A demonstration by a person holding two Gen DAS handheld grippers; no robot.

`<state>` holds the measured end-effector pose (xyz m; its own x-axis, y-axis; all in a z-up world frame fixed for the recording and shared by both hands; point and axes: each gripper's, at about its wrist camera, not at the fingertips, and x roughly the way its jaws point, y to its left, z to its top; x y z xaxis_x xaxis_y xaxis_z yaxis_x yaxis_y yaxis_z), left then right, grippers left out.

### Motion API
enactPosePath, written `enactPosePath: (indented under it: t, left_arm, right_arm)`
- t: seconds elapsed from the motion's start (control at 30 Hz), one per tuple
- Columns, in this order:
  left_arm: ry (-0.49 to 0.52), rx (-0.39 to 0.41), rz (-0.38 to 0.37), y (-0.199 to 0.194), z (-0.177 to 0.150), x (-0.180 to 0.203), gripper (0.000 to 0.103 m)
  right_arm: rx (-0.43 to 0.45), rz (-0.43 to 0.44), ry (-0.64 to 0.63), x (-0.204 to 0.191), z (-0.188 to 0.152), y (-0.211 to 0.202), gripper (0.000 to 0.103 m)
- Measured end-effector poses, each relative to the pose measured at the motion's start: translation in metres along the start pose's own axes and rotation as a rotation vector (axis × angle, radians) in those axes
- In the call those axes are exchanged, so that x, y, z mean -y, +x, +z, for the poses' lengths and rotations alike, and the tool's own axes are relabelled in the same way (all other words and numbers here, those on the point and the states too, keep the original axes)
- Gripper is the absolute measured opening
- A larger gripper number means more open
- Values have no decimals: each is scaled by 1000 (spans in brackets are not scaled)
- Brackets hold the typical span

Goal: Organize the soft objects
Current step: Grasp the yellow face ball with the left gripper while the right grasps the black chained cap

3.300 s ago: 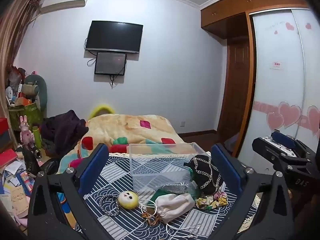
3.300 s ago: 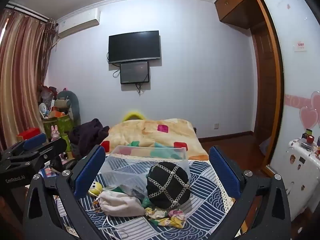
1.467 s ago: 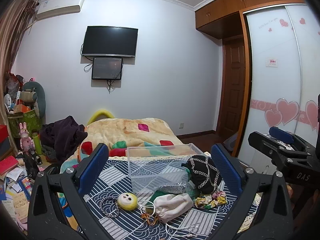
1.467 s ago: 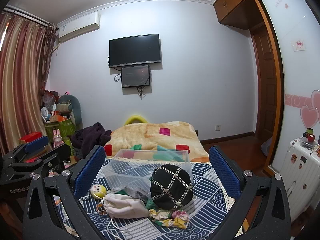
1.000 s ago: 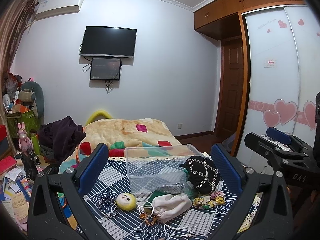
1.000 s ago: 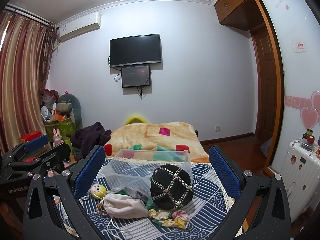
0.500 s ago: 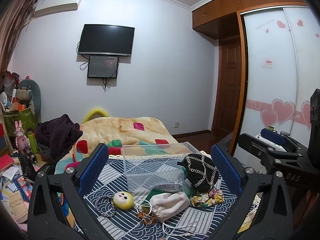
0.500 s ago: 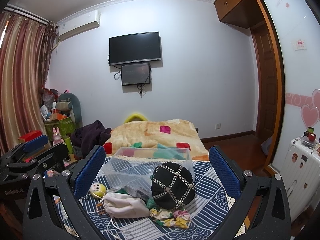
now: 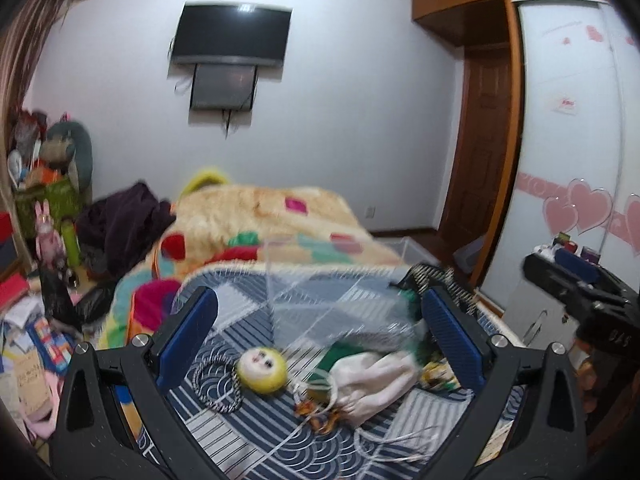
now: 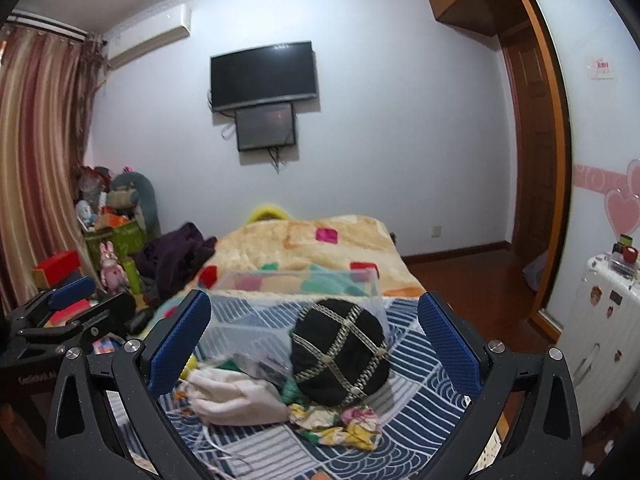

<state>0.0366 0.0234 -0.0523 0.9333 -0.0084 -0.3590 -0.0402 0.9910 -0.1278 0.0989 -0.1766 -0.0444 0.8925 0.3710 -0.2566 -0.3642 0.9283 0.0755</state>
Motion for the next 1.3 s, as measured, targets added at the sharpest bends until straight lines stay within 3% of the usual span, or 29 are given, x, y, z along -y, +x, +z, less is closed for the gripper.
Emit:
enactPosePath:
  t: [0.1, 0.17, 0.33, 0.6, 0.7, 0.77, 0.87, 1.03, 1.3]
  left_arm:
    - [-33, -53, 27, 18, -11, -20, 102]
    - [-42, -88, 51, 31, -19, -30, 93]
    - [-65, -163, 94, 55, -36, -48, 84]
    - [-76, -242, 30, 80, -53, -52, 65]
    - [-83, -267, 45, 89, -60, -53, 62]
    - [-99, -284, 75, 95, -64, -56, 52]
    - [-134, -296, 37, 100, -71, -58, 46]
    - [-82, -287, 50, 99, -72, -48, 44]
    - [-113, -269, 31, 90, -64, -52, 43]
  right_arm:
    - [-43, -21, 14, 10, -9, 13, 103]
    - [-74, -9, 33, 17, -14, 20, 103]
    - [-141, -20, 34, 23, -25, 36, 98]
    - [-265, -22, 61, 34, -44, 62, 91]
    - [-308, 3, 86, 37, -49, 68, 91]
    - [-323, 11, 96, 37, -51, 72, 91]
    - [-340, 15, 104, 39, -53, 75, 90]
    - [-348, 33, 116, 40, -54, 77, 74]
    - [-323, 51, 124, 44, -50, 75, 26]
